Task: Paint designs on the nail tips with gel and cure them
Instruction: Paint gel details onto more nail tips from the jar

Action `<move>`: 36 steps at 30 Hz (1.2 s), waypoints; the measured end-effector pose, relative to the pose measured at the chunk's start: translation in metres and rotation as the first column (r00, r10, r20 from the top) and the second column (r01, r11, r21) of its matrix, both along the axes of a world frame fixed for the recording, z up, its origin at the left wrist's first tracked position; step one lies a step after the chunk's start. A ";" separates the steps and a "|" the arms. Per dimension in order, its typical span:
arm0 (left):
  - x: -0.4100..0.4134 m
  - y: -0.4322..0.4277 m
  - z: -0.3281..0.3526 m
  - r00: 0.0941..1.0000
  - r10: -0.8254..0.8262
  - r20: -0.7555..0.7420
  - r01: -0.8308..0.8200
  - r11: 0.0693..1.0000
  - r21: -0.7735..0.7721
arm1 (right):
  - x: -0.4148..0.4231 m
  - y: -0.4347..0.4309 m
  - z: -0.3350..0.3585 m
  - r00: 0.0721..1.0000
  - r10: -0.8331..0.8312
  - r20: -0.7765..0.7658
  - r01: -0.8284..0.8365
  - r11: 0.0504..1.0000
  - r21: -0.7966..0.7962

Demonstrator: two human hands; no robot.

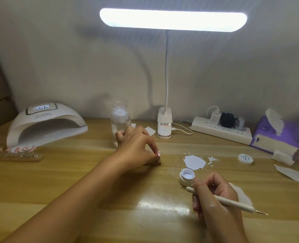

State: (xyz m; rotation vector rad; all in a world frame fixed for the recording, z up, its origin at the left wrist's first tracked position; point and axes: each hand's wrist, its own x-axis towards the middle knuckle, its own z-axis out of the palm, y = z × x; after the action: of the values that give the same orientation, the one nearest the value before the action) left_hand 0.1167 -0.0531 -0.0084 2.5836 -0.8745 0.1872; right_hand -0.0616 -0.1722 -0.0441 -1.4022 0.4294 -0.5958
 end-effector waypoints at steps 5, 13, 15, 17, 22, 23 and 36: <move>0.002 0.002 -0.004 0.999 -0.010 0.040 0.010 1.000 -0.002 | 0.000 0.000 0.000 1.000 -0.003 -0.005 0.003 1.000 -0.016; 0.008 0.004 -0.007 0.997 -0.039 0.063 0.037 0.999 0.021 | 0.000 0.002 0.001 1.000 -0.007 -0.012 0.007 1.000 -0.025; 0.009 0.003 -0.006 0.997 -0.050 0.063 0.048 0.998 0.027 | -0.001 0.002 0.001 1.000 -0.007 -0.020 0.007 1.000 -0.029; 0.007 0.004 -0.004 0.995 -0.056 0.078 0.052 0.997 0.051 | -0.002 0.003 0.002 1.000 -0.011 -0.027 0.010 0.999 -0.033; -0.011 0.014 -0.003 0.968 -0.047 0.248 0.053 0.998 -0.018 | -0.007 0.011 0.012 1.000 -0.024 -0.001 0.023 0.993 -0.118; -0.019 0.017 -0.003 0.959 -0.054 0.279 0.078 0.994 -0.075 | -0.008 0.011 0.015 0.999 -0.026 0.020 0.029 0.987 -0.157; -0.082 -0.008 -0.029 0.962 -0.110 -0.251 0.078 0.988 -0.134 | -0.033 -0.108 0.040 0.851 -0.391 -0.350 -0.330 0.120 -0.936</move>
State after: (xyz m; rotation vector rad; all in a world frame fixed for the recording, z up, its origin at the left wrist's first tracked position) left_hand 0.0349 -0.0607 -0.0373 2.3777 -0.8569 -0.1172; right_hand -0.0948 -0.2802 -0.0041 -3.0330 0.5035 -0.4941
